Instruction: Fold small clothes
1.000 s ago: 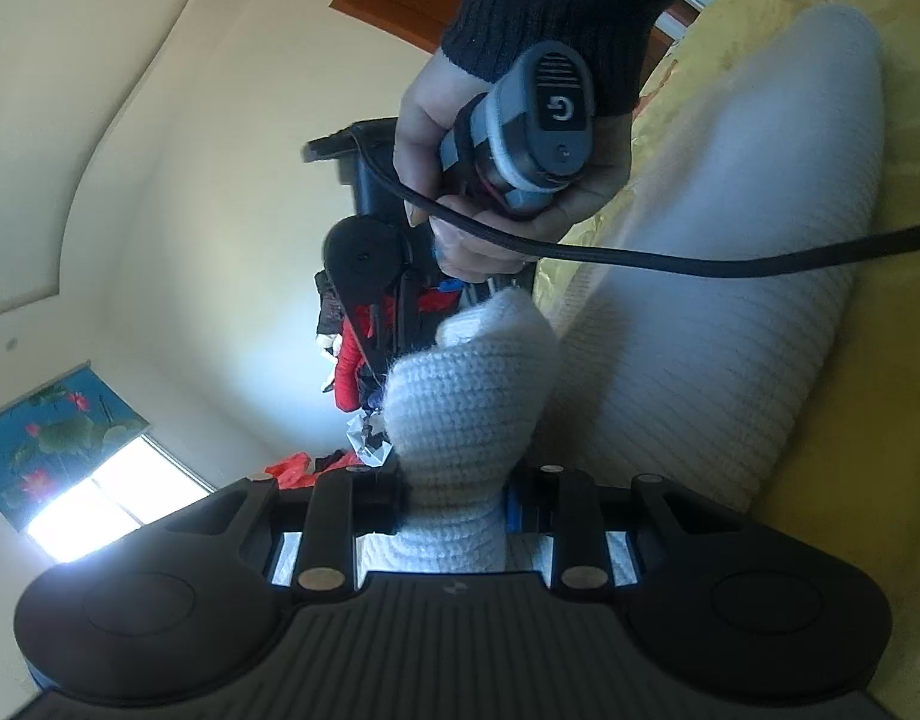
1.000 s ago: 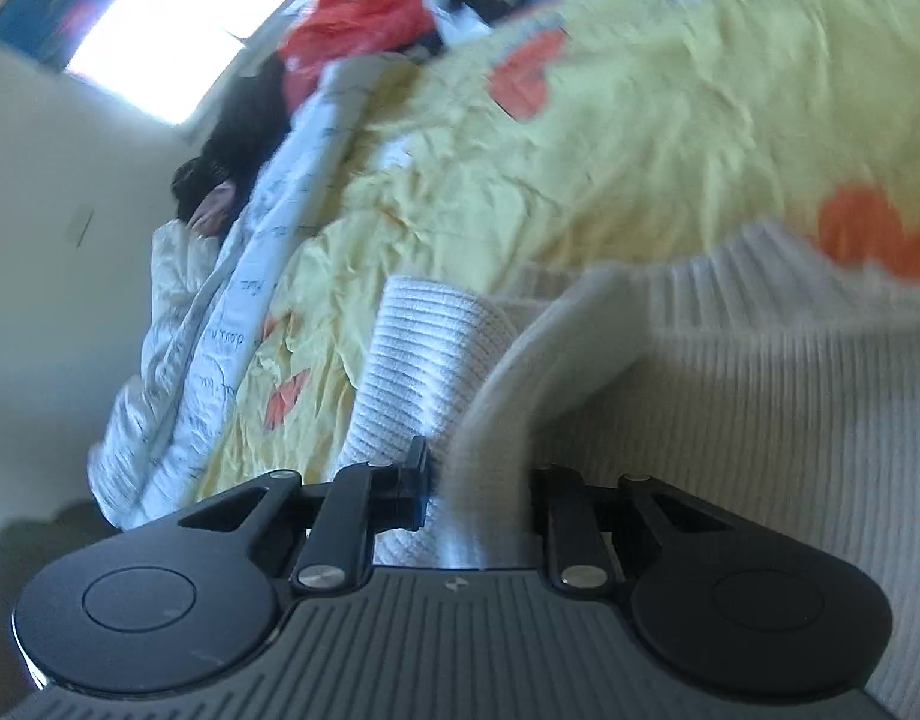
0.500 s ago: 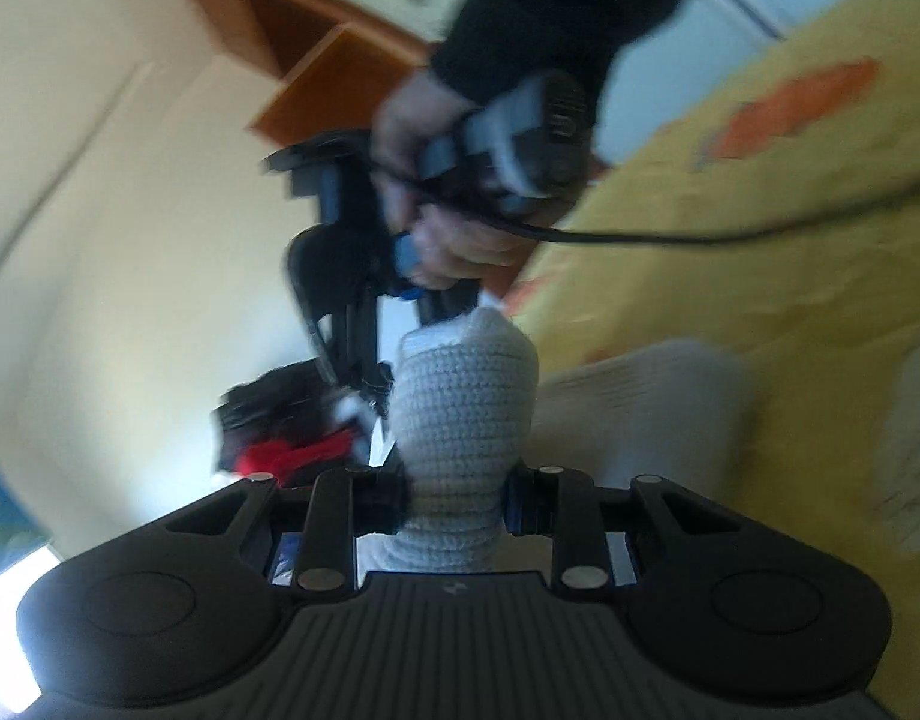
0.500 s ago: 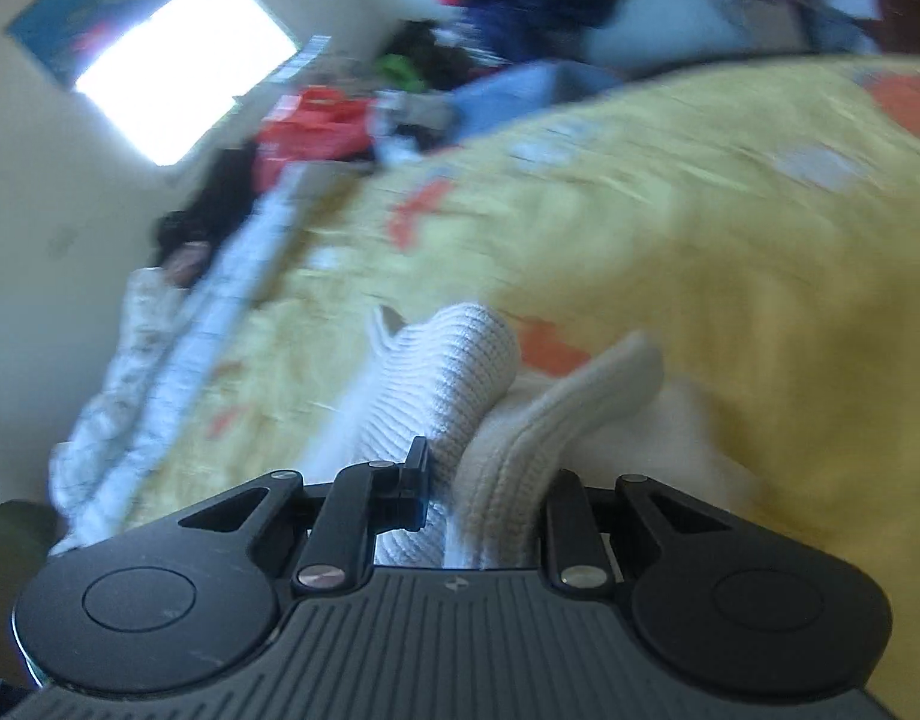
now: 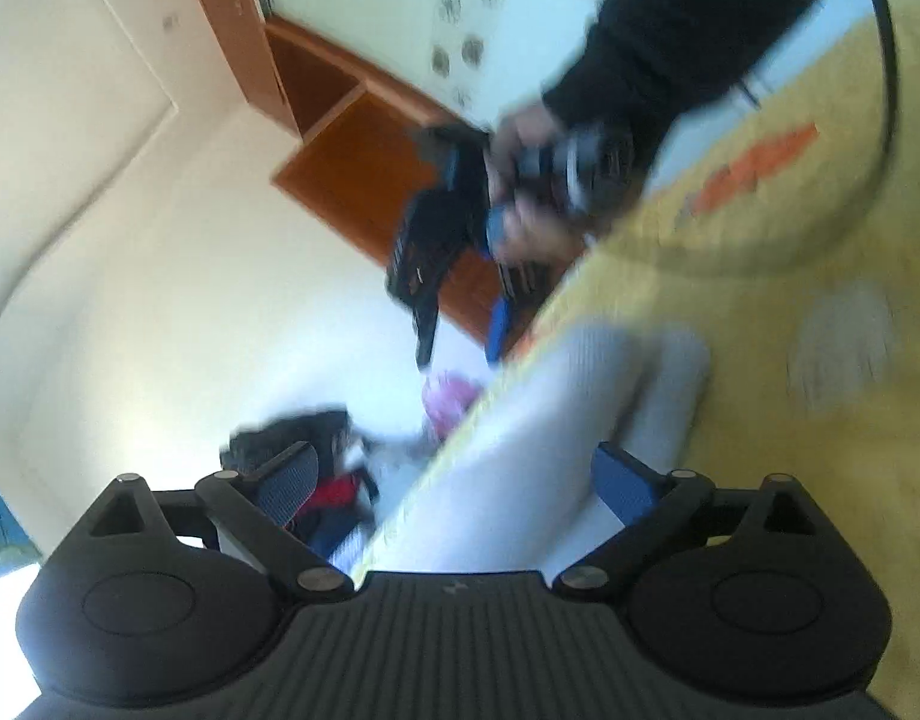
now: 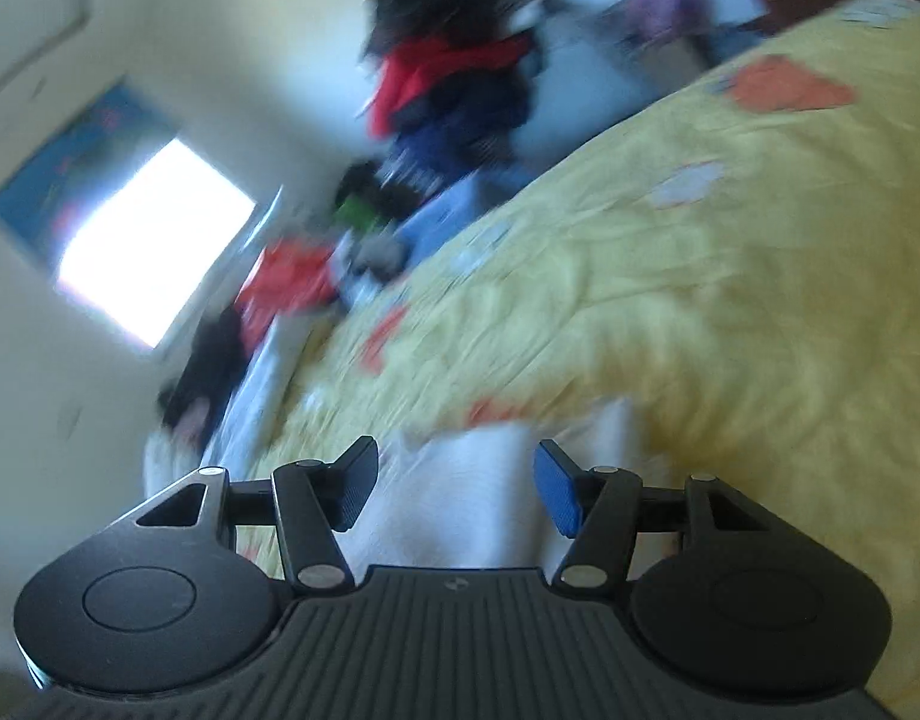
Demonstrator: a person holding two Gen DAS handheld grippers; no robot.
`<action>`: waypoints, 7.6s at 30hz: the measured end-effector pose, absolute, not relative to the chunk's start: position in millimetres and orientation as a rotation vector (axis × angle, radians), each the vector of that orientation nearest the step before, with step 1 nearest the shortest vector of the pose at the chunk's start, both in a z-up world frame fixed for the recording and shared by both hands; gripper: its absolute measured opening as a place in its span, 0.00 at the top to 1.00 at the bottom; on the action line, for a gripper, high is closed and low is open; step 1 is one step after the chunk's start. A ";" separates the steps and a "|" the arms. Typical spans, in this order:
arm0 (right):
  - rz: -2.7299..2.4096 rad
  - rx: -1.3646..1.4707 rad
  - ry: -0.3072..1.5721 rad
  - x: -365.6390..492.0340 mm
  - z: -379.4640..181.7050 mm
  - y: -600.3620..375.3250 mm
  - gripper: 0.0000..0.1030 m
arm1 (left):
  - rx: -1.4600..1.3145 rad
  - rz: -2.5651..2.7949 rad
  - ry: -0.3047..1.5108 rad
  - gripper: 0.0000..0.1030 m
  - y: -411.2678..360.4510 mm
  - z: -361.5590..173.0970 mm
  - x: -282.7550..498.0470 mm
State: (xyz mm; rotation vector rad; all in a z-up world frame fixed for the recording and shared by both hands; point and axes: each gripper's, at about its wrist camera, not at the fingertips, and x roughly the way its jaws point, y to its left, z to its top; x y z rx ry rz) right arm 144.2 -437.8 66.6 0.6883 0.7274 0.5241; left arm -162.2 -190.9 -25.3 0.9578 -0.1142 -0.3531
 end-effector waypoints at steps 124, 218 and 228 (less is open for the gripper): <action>0.565 0.443 0.819 124.0 66.3 -334.4 0.85 | 0.232 -0.464 0.594 0.10 -74.8 56.5 -21.4; 0.421 0.452 0.793 -11.8 40.4 -331.7 0.39 | 0.400 -0.237 0.473 0.00 -39.0 25.7 -112.1; 0.510 0.218 0.782 -17.5 54.8 -311.3 0.78 | 0.365 -0.291 0.553 0.65 -28.6 23.7 -94.1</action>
